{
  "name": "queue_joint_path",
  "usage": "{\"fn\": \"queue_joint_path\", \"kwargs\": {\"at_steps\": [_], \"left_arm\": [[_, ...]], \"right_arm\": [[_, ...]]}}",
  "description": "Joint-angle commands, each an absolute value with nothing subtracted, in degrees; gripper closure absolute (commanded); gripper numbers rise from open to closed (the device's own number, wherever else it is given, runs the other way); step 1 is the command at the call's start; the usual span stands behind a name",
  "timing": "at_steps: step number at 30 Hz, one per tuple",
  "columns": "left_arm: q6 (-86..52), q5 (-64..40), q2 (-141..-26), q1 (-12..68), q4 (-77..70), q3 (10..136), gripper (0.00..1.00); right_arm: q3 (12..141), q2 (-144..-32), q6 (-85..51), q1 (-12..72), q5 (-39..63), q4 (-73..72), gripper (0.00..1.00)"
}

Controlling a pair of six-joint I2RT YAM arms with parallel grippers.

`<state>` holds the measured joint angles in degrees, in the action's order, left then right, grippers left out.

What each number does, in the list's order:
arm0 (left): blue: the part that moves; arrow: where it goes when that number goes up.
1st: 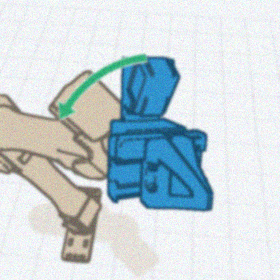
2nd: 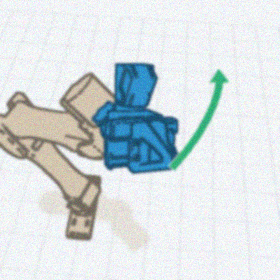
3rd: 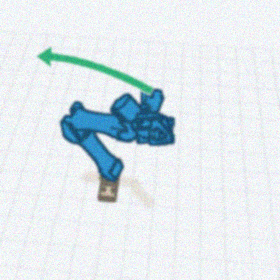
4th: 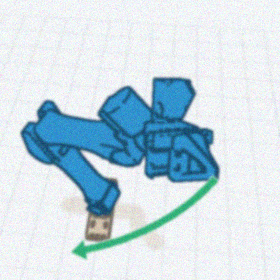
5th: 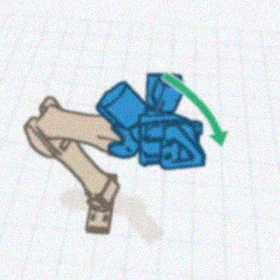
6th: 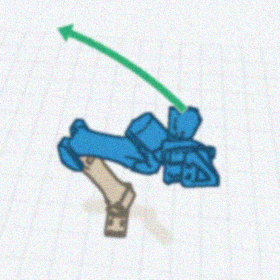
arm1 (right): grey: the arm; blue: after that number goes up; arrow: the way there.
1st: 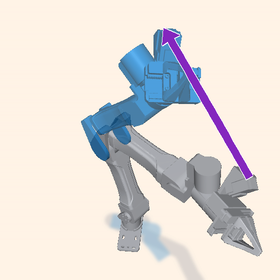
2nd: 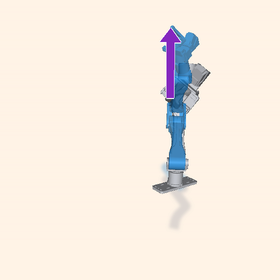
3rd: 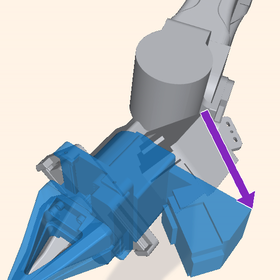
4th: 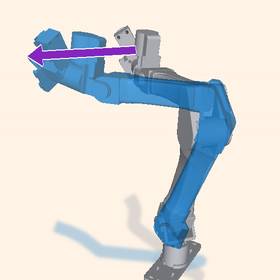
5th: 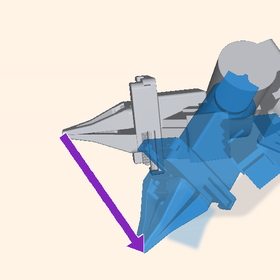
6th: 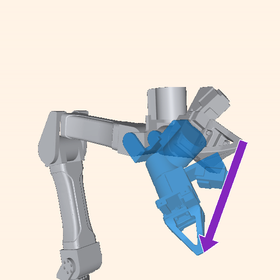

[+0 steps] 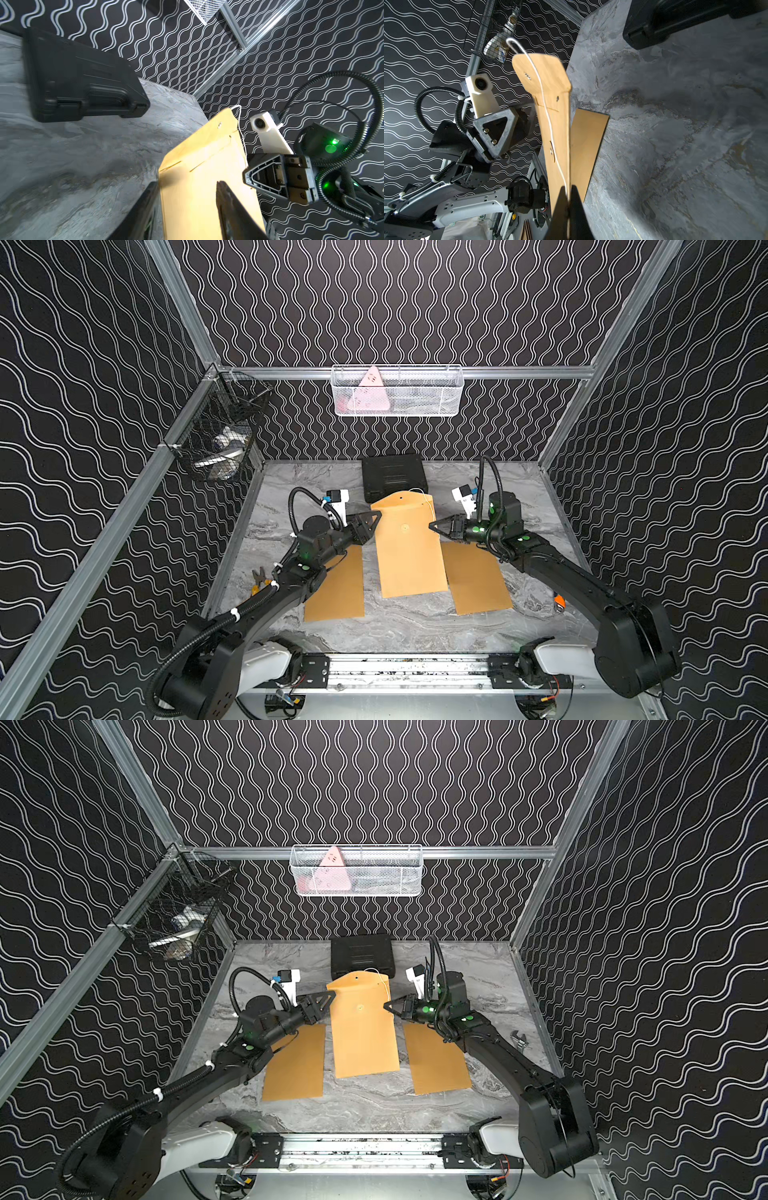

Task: Open the file bag
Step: Place the file bag at the center of the board.

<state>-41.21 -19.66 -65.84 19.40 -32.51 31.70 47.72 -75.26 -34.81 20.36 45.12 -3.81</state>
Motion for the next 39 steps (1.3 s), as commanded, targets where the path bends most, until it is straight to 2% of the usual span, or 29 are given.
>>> {"fn": "queue_joint_path", "kwargs": {"at_steps": [1,17,30,39], "left_arm": [[-40.15,-17.86,-62.80,18.90,-27.58,30.75,0.50],[-38.24,-14.77,-52.86,18.32,-17.74,27.51,0.48],[-37.80,-14.99,-52.77,18.11,-17.21,27.25,0.49],[-37.98,-15.73,-54.10,18.10,-18.15,27.42,0.49]], "right_arm": [[47.89,-74.13,-31.06,20.46,42.84,3.77,1.00],[38.96,-78.28,-38.29,22.04,36.85,-2.38,1.00],[36.43,-81.69,-44.69,25.75,27.84,-7.53,1.00],[38.17,-86.55,-45.42,25.75,28.94,-10.34,1.00]]}}
